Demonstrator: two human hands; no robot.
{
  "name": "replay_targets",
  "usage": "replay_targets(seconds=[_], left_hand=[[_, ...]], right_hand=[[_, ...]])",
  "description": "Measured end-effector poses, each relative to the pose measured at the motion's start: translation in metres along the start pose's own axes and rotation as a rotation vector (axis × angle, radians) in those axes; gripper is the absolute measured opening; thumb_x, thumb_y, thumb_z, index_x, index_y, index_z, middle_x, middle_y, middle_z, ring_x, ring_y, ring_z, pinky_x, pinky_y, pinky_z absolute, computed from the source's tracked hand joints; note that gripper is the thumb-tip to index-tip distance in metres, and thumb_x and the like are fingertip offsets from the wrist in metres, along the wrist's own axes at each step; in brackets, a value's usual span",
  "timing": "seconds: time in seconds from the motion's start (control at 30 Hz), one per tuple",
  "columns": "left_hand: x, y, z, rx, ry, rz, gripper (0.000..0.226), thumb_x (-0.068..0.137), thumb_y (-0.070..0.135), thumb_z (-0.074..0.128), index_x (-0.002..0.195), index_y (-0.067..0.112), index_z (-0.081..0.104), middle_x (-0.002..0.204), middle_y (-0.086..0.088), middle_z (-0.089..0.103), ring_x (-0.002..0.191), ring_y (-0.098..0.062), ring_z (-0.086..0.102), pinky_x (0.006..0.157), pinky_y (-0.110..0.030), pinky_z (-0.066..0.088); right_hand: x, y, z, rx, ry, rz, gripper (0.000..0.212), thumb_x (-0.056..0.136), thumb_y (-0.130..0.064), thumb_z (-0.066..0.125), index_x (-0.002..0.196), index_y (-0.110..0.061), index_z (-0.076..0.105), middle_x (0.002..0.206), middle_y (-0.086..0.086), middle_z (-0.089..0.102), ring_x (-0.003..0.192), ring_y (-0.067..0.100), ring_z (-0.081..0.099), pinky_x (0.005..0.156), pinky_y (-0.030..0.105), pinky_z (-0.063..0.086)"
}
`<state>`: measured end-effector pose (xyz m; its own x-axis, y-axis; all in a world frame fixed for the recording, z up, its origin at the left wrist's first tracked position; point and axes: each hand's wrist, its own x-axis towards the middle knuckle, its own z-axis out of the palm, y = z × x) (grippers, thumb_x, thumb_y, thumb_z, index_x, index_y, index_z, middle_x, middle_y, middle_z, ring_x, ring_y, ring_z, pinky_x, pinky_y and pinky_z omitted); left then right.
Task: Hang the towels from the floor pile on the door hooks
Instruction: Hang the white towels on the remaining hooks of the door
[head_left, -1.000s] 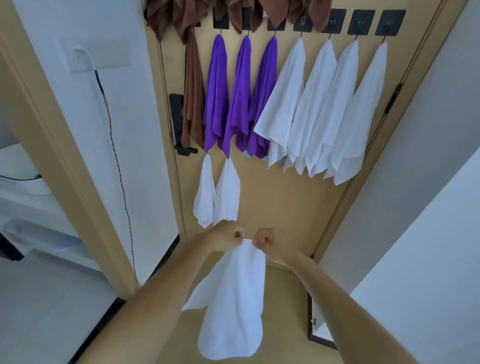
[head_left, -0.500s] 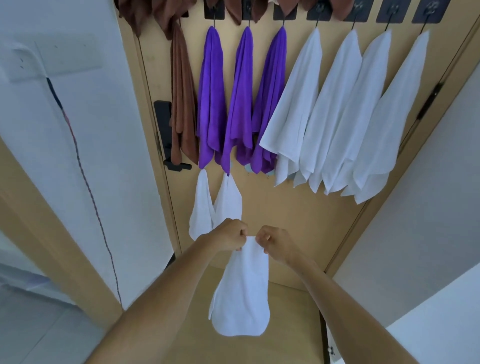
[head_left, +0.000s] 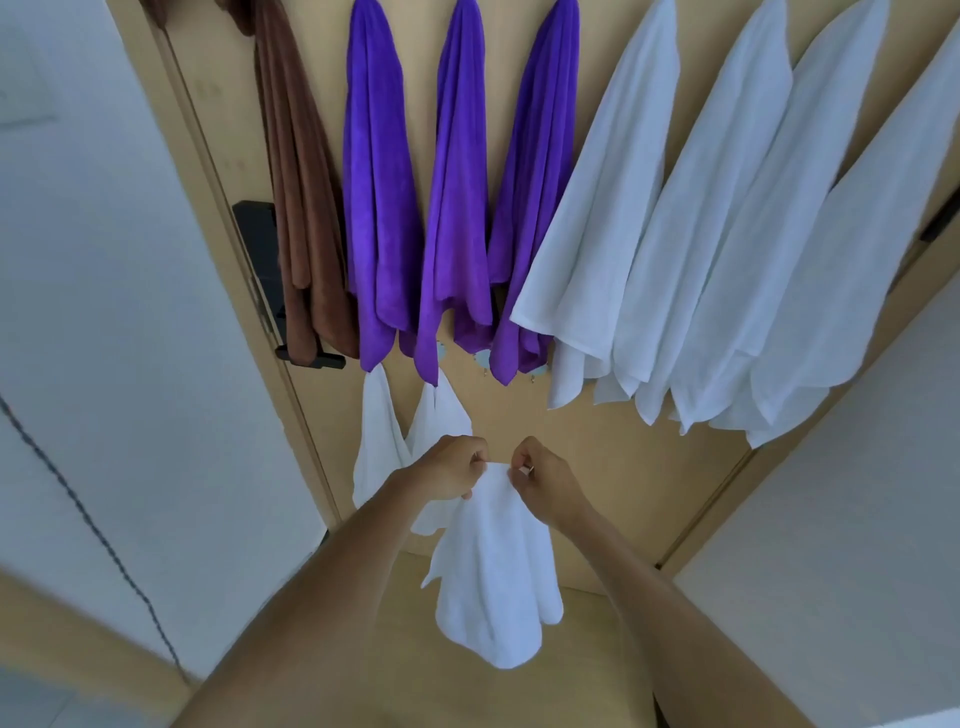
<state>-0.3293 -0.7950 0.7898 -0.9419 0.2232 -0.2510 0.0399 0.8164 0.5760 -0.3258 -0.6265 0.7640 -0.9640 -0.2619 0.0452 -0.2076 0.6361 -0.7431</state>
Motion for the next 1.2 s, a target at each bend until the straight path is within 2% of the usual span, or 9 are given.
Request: replay_targets(seconds=[0.17, 0.27, 0.43, 0.6, 0.73, 0.9, 1.03, 1.1, 1.2], left_hand=[[0.049, -0.028, 0.002, 0.015, 0.016, 0.038, 0.015, 0.1, 0.012, 0.04, 0.096, 0.005, 0.053, 0.094, -0.01, 0.057, 0.087, -0.024, 0.061, 0.07, -0.023, 0.04], [0.091, -0.05, 0.003, 0.018, 0.094, 0.082, 0.013, 0.098, 0.009, 0.044, 0.089, 0.007, 0.053, 0.09, -0.008, 0.058, 0.083, -0.019, 0.054, 0.063, -0.018, 0.038], [0.156, -0.082, 0.009, -0.005, 0.29, 0.143, 0.013, 0.096, 0.006, 0.045, 0.091, 0.002, 0.056, 0.087, -0.006, 0.052, 0.083, -0.017, 0.047, 0.069, -0.02, 0.032], [0.207, -0.105, 0.014, -0.031, 0.481, 0.22, 0.011, 0.096, 0.006, 0.045, 0.092, 0.001, 0.054, 0.089, -0.009, 0.047, 0.083, -0.024, 0.05, 0.071, -0.028, 0.038], [0.236, -0.116, 0.025, -0.071, 0.651, 0.274, 0.012, 0.097, 0.007, 0.049, 0.105, 0.0, 0.055, 0.099, -0.014, 0.054, 0.084, -0.025, 0.055, 0.072, -0.034, 0.048], [0.267, -0.121, 0.029, -0.059, 0.805, 0.296, 0.02, 0.093, 0.007, 0.057, 0.113, 0.003, 0.057, 0.099, -0.016, 0.062, 0.089, -0.031, 0.062, 0.074, -0.043, 0.056], [0.272, -0.122, 0.042, -0.082, 0.806, 0.283, 0.019, 0.096, 0.016, 0.055, 0.108, 0.002, 0.059, 0.1, -0.018, 0.064, 0.088, -0.032, 0.063, 0.073, -0.042, 0.056], [0.269, -0.122, 0.054, -0.128, 0.846, 0.276, 0.026, 0.098, 0.027, 0.052, 0.099, 0.003, 0.062, 0.093, -0.015, 0.065, 0.084, -0.03, 0.063, 0.071, -0.042, 0.056], [0.266, -0.126, 0.072, -0.085, 0.867, 0.294, 0.035, 0.095, 0.033, 0.048, 0.098, 0.004, 0.067, 0.09, -0.013, 0.067, 0.085, -0.03, 0.065, 0.078, -0.045, 0.057]], right_hand=[[0.045, 0.021, 0.018, -0.034, 0.022, 0.035, 0.005, 0.082, 0.0, 0.051, 0.082, -0.003, 0.054, 0.083, 0.006, 0.058, 0.071, 0.015, 0.048, 0.058, 0.011, 0.036], [0.081, 0.037, 0.034, -0.068, 0.082, 0.018, 0.007, 0.082, 0.003, 0.05, 0.082, 0.0, 0.057, 0.085, 0.011, 0.06, 0.07, 0.016, 0.048, 0.059, 0.01, 0.035], [0.142, 0.07, 0.063, -0.115, 0.216, -0.051, 0.011, 0.081, 0.005, 0.05, 0.079, -0.002, 0.059, 0.083, 0.013, 0.059, 0.07, 0.019, 0.05, 0.06, 0.011, 0.035], [0.19, 0.087, 0.082, -0.106, 0.355, -0.125, 0.017, 0.085, 0.006, 0.049, 0.096, 0.004, 0.061, 0.093, 0.017, 0.061, 0.081, 0.021, 0.053, 0.07, 0.012, 0.032], [0.212, 0.098, 0.09, -0.161, 0.377, -0.163, 0.027, 0.09, 0.001, 0.044, 0.114, 0.006, 0.057, 0.114, 0.02, 0.058, 0.105, 0.032, 0.054, 0.086, 0.016, 0.032], [0.235, 0.108, 0.1, -0.267, 0.406, -0.15, 0.046, 0.089, -0.017, 0.031, 0.124, 0.006, 0.049, 0.119, 0.022, 0.055, 0.109, 0.038, 0.051, 0.093, 0.033, 0.039], [0.235, 0.114, 0.112, -0.337, 0.475, -0.192, 0.039, 0.084, -0.003, 0.042, 0.12, 0.005, 0.056, 0.105, 0.025, 0.059, 0.09, 0.044, 0.055, 0.076, 0.042, 0.051], [0.23, 0.117, 0.118, -0.374, 0.488, -0.195, 0.042, 0.083, -0.008, 0.037, 0.118, 0.001, 0.059, 0.098, 0.021, 0.06, 0.08, 0.04, 0.055, 0.068, 0.042, 0.052], [0.227, 0.123, 0.128, -0.389, 0.51, -0.185, 0.05, 0.086, -0.019, 0.031, 0.127, -0.006, 0.056, 0.103, 0.017, 0.058, 0.084, 0.035, 0.052, 0.074, 0.039, 0.05]])
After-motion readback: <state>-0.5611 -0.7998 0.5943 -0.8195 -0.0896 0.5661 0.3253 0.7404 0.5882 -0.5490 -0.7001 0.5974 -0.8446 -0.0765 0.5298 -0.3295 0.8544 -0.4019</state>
